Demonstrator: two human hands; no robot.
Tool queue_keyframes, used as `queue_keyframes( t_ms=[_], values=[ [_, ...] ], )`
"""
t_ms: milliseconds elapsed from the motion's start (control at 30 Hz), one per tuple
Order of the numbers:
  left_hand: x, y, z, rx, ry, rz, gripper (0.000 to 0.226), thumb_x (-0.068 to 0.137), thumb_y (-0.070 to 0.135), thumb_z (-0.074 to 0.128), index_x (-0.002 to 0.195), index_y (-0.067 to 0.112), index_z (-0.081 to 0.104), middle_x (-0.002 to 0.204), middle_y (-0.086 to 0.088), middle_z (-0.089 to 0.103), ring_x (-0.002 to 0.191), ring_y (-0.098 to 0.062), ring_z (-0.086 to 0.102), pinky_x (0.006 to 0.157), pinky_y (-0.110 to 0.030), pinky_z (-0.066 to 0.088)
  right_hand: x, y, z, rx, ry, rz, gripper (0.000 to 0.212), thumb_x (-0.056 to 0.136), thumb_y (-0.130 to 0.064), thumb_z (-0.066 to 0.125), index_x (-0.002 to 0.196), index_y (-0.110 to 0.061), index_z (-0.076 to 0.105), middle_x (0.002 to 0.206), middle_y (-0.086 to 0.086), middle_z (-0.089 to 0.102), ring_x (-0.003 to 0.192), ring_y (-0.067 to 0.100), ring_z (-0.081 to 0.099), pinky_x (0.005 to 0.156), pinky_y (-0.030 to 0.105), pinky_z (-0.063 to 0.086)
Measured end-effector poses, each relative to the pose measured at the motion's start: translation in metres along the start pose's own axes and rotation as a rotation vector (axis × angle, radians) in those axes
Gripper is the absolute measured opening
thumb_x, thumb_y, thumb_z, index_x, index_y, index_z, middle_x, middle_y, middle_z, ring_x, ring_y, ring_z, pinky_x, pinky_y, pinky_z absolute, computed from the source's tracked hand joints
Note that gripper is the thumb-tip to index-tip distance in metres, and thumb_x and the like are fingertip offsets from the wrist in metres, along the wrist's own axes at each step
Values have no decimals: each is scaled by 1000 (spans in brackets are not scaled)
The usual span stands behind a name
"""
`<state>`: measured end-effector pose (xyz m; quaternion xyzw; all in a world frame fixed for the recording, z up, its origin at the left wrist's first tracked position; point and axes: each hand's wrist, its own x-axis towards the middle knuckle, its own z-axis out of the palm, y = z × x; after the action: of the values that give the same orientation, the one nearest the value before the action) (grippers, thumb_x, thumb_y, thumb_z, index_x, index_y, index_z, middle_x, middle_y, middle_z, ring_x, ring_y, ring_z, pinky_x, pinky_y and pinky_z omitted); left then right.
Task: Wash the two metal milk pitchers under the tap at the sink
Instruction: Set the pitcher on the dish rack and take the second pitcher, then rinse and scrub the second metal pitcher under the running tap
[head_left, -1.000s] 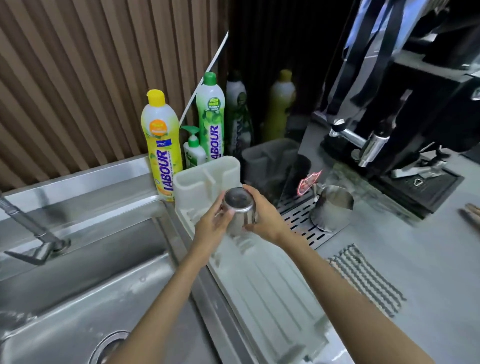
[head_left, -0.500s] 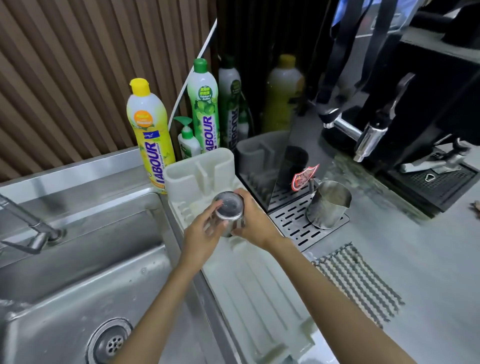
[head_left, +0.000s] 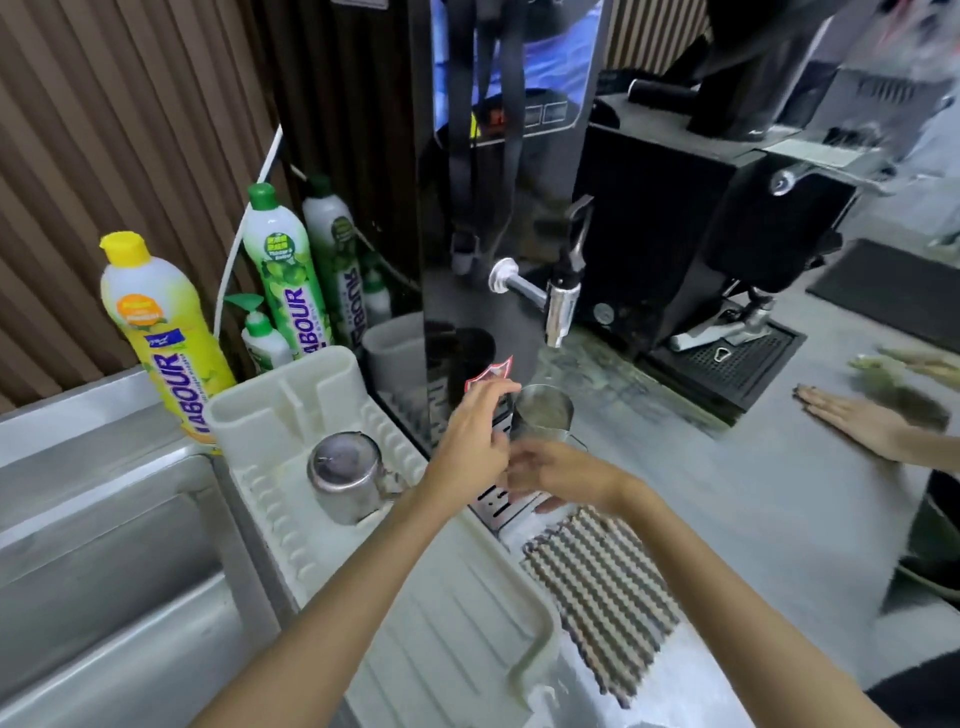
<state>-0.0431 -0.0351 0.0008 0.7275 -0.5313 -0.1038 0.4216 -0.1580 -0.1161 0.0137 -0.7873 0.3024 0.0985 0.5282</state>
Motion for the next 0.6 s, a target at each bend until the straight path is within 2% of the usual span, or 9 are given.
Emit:
queue_keyframes(
  t_ms=[67, 133, 233, 333, 433, 533, 600],
  values=[
    [18, 1, 14, 63, -158, -26, 70, 77, -13, 44, 143, 10, 32, 151, -6, 29, 141, -17, 25, 108, -12, 15, -7, 17, -11, 81, 61, 32, 24, 92, -22, 56, 115, -21, 51, 120, 4, 62, 105, 17, 63, 92, 39, 50],
    [31, -1, 23, 140, -305, -55, 81, 79, -13, 45, 150, 12, 14, 158, -4, 11, 146, -15, 7, 115, -22, 11, -11, 28, -17, 152, 94, 55, 20, 92, -18, 55, 111, -20, 51, 120, 6, 61, 104, 19, 63, 91, 39, 50],
    [44, -10, 34, 361, -432, -77, 87, 80, -8, 50, 151, 12, 2, 160, -3, 2, 147, -18, -3, 119, -30, 6, -14, 38, -22, 271, 117, 50, 32, 92, -16, 56, 123, -17, 46, 112, 3, 60, 100, 19, 63, 88, 37, 51],
    [43, -11, 41, 518, -329, -60, 81, 80, 0, 54, 149, 8, 13, 153, -11, 23, 144, -25, 13, 117, -32, 11, -11, 49, -21, 388, 145, 52, 34, 93, -13, 52, 127, -15, 43, 101, -3, 59, 94, 18, 63, 86, 37, 51],
    [35, -3, 44, 553, -190, -115, 65, 78, 10, 60, 138, 5, 34, 132, -13, 42, 126, -29, 37, 106, -32, 28, -7, 59, -23, 514, 271, 85, 33, 94, -7, 45, 126, -14, 44, 103, 1, 60, 95, 22, 63, 80, 35, 53],
    [28, 8, 37, 345, -166, -332, 48, 77, 9, 66, 122, 2, 52, 116, -14, 56, 109, -29, 53, 89, -33, 44, -6, 62, -24, 650, 396, 144, 16, 95, -6, 42, 108, -10, 51, 109, 11, 61, 97, 25, 62, 76, 38, 54],
    [20, 17, 29, 61, -269, -488, 45, 75, 6, 70, 117, 3, 58, 101, -8, 63, 96, -24, 61, 79, -27, 49, -6, 59, -19, 657, 365, 165, 12, 96, -13, 45, 98, -8, 56, 108, 14, 64, 101, 25, 62, 76, 37, 55]
  ],
)
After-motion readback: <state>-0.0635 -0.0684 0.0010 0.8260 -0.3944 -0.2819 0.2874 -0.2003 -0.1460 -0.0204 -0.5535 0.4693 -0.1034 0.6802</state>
